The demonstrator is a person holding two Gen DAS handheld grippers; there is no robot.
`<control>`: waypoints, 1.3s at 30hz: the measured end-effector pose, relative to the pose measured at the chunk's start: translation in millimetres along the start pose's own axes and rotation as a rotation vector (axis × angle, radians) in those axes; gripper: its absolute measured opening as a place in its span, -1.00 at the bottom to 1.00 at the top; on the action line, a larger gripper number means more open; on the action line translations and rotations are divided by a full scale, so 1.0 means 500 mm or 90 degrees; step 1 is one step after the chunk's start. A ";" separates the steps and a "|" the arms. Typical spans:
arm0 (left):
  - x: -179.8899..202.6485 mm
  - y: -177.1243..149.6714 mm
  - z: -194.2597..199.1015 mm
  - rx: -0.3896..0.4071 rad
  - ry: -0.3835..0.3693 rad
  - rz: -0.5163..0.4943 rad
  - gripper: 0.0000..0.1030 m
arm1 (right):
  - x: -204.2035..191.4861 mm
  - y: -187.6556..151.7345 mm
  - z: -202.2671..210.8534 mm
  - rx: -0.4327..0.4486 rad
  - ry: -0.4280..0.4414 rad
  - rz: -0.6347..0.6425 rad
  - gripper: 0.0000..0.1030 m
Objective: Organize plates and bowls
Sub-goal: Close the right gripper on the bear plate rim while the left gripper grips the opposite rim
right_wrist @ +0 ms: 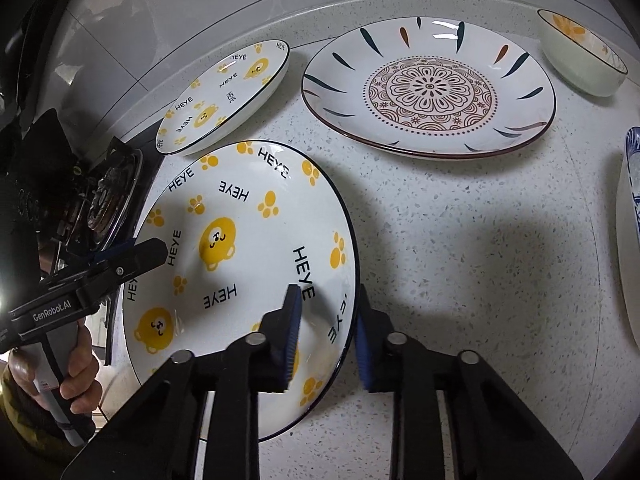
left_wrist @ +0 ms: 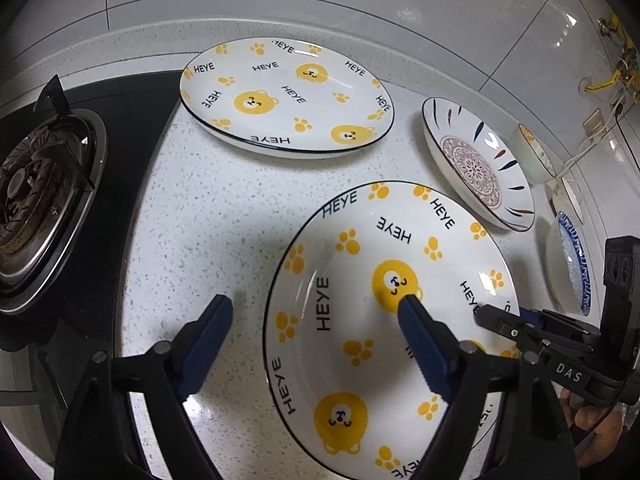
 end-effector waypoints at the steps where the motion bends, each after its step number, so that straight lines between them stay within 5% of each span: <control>1: -0.002 0.001 -0.001 -0.002 -0.001 0.004 0.57 | 0.002 0.000 0.000 0.000 0.003 -0.001 -0.64; 12: -0.024 -0.002 -0.018 -0.026 -0.009 0.030 0.47 | 0.006 0.004 -0.003 -0.004 0.007 0.001 -0.66; 18: -0.038 0.005 -0.017 -0.023 -0.012 0.037 0.10 | 0.005 0.008 -0.005 -0.006 0.006 0.000 -0.66; 39: -0.023 -0.005 -0.020 -0.077 -0.018 -0.097 -0.01 | 0.008 0.002 0.000 -0.022 0.026 -0.008 -0.69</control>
Point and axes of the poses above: each gripper's, at about its wrist camera, not at the fingertips, and z roughly against the way its jaws point, x to its right, y to its top, the point moved 4 cm from there along -z, roughly the way its jaws point, and after that the axes turned 6 degrees about x, right-handed, at the moved point
